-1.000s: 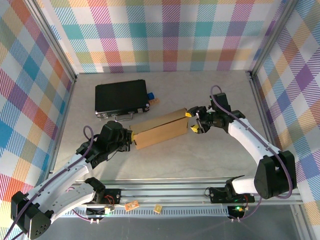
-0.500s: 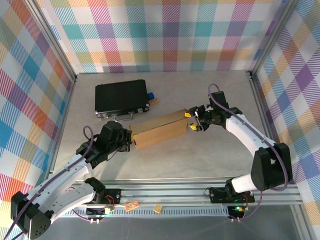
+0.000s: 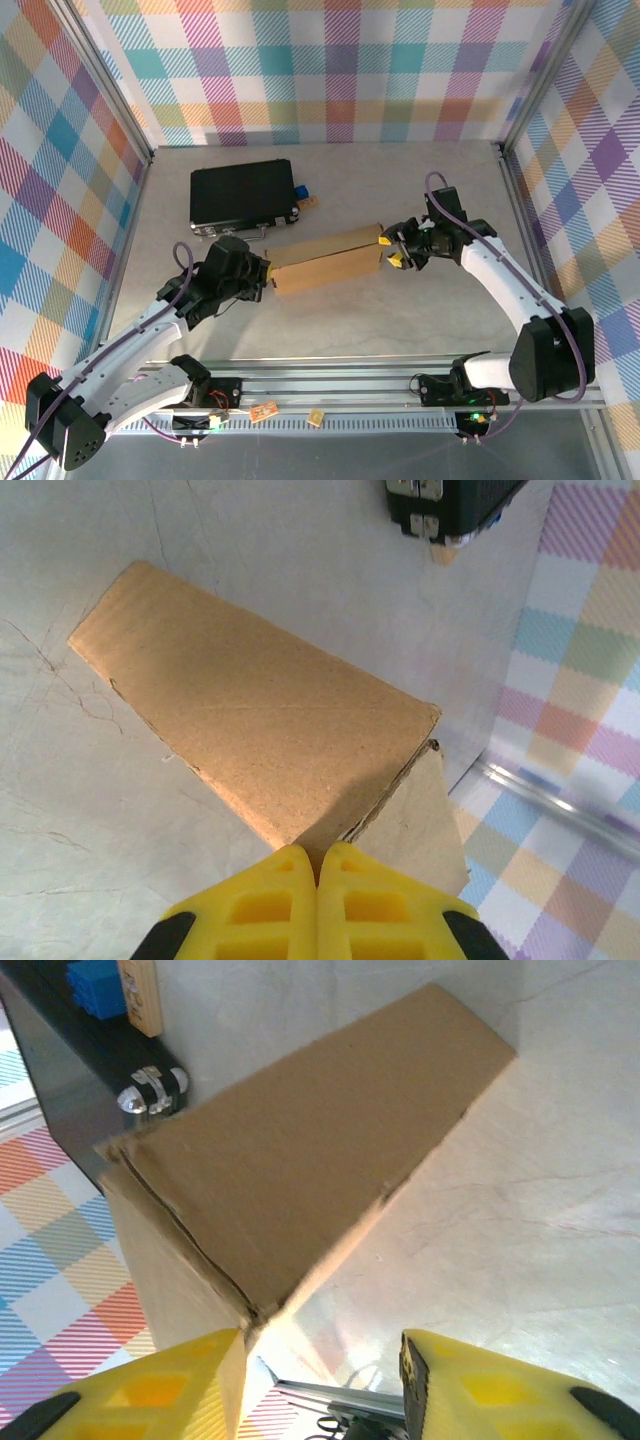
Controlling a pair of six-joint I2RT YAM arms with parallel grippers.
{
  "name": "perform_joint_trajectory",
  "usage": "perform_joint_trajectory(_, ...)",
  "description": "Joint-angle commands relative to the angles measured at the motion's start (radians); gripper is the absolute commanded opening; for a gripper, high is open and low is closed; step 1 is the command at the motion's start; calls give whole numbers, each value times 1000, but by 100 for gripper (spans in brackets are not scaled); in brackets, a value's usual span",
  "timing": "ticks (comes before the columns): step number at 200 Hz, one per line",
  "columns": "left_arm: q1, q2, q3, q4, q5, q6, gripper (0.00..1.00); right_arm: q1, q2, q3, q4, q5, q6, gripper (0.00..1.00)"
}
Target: Fold the paper box
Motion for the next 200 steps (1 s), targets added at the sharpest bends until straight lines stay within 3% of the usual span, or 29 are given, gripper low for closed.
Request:
perform_joint_trajectory(1,-5,22,-15,-111,71,65,5,-6,-42,-48,-99,-5,-52,41)
perform_joint_trajectory(39,-61,17,-65,-98,97,112,14,-5,-142,-205,-102,-15,-24,39)
perform_joint_trajectory(79,-129,20,-110,-108,91,114,19,-5,-200,-259,-150,22,-45,39)
perform_joint_trajectory(135,-147,89,-167,-23,88,118,20,-8,-150,-310,-123,45,-65,38)
perform_joint_trajectory(167,-146,132,-136,-5,77,133,30,-9,-129,-288,-232,106,-82,39)
perform_joint_trajectory(185,-137,121,-64,-79,39,181,36,-12,-170,-238,-286,177,-113,46)
perform_joint_trajectory(200,-93,108,23,-156,16,265,45,-23,-204,-148,-336,259,-173,63)
